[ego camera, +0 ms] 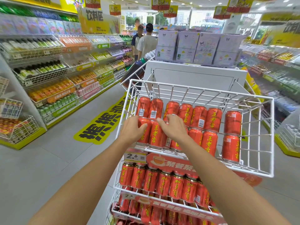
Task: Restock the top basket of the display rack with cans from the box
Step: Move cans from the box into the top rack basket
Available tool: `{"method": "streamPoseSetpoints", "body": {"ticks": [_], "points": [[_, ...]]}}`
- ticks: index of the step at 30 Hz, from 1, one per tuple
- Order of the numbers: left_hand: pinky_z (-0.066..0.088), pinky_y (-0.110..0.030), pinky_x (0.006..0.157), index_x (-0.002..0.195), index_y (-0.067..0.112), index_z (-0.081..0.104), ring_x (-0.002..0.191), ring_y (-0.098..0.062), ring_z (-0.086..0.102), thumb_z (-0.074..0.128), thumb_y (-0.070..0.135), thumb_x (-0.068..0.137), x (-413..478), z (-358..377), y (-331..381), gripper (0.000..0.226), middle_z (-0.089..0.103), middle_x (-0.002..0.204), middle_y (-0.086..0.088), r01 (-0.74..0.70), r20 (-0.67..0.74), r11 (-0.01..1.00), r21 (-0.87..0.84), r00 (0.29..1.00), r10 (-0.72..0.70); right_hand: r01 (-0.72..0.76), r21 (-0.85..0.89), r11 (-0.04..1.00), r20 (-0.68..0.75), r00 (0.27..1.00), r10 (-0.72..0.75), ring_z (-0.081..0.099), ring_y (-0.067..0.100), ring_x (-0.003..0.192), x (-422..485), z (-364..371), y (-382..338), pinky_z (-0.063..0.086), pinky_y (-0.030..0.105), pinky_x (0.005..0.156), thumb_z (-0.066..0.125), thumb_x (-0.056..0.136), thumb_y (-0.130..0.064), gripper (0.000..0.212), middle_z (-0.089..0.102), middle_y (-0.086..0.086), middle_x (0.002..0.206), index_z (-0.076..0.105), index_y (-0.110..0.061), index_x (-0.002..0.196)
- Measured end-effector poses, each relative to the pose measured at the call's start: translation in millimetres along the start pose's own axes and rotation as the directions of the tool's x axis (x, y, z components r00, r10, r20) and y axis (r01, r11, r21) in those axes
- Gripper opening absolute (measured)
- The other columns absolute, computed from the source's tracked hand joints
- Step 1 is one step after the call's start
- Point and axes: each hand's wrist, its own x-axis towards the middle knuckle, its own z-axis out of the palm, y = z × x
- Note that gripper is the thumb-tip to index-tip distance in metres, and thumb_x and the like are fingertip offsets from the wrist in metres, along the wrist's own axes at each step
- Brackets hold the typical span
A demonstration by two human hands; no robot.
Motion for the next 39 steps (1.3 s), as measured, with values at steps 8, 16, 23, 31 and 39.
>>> {"method": "streamPoseSetpoints", "body": {"ticks": [8, 16, 23, 31, 39], "points": [[0.045, -0.037, 0.076, 0.092, 0.012, 0.052, 0.091, -0.028, 0.055, 0.057, 0.038, 0.099, -59, -64, 51, 0.028, 0.051, 0.091, -0.004, -0.347, 0.327, 0.861, 0.372, 0.917, 0.229, 0.242, -0.286, 0.927, 0.238, 0.955, -0.176, 0.051, 0.039, 0.129, -63, -52, -19, 0.047, 0.051, 0.103, 0.049, 0.101, -0.056, 0.054, 0.053, 0.017, 0.139, 0.058, -0.011, 0.131], [0.048, -0.043, 0.086, 0.116, 0.012, 0.059, 0.111, -0.030, 0.054, 0.054, 0.049, 0.098, -138, -92, 83, 0.041, 0.060, 0.113, -0.010, -0.609, 0.453, 0.705, 0.363, 0.777, 0.438, 0.186, -0.429, 0.884, 0.197, 0.974, -0.109, 0.039, 0.036, 0.143, -194, -100, -35, 0.043, 0.052, 0.111, 0.048, 0.100, -0.060, 0.066, 0.043, 0.015, 0.154, 0.046, -0.015, 0.149], [0.052, -0.049, 0.089, 0.123, 0.016, 0.056, 0.112, -0.031, 0.056, 0.052, 0.051, 0.098, -221, -78, 81, 0.044, 0.059, 0.115, -0.008, -0.701, 0.542, 0.668, 0.249, 0.673, 0.503, 0.071, -0.518, 0.852, 0.143, 0.990, 0.004, 0.053, 0.035, 0.128, -299, -110, -29, 0.051, 0.050, 0.097, 0.047, 0.099, -0.061, 0.060, 0.056, 0.012, 0.138, 0.054, -0.018, 0.140], [0.049, -0.041, 0.074, 0.111, 0.014, 0.057, 0.097, -0.026, 0.058, 0.051, 0.051, 0.099, -252, -66, 42, 0.040, 0.055, 0.099, -0.003, -0.649, 0.533, 0.734, 0.198, 0.700, 0.475, 0.063, -0.473, 0.879, 0.192, 0.981, 0.033, 0.049, 0.036, 0.132, -329, -72, -24, 0.048, 0.054, 0.102, 0.045, 0.102, -0.058, 0.063, 0.052, 0.013, 0.145, 0.047, -0.014, 0.148], [0.047, -0.038, 0.072, 0.102, 0.011, 0.059, 0.091, -0.030, 0.060, 0.053, 0.045, 0.097, -329, 32, -118, 0.036, 0.060, 0.094, -0.008, -0.418, 0.719, 0.877, 0.235, 0.682, 0.133, 0.084, -0.321, 0.943, 0.460, 0.884, 0.078, 0.052, 0.040, 0.126, -386, 104, 40, 0.049, 0.051, 0.100, 0.048, 0.101, -0.056, 0.060, 0.057, 0.018, 0.135, 0.052, -0.011, 0.142]]}}
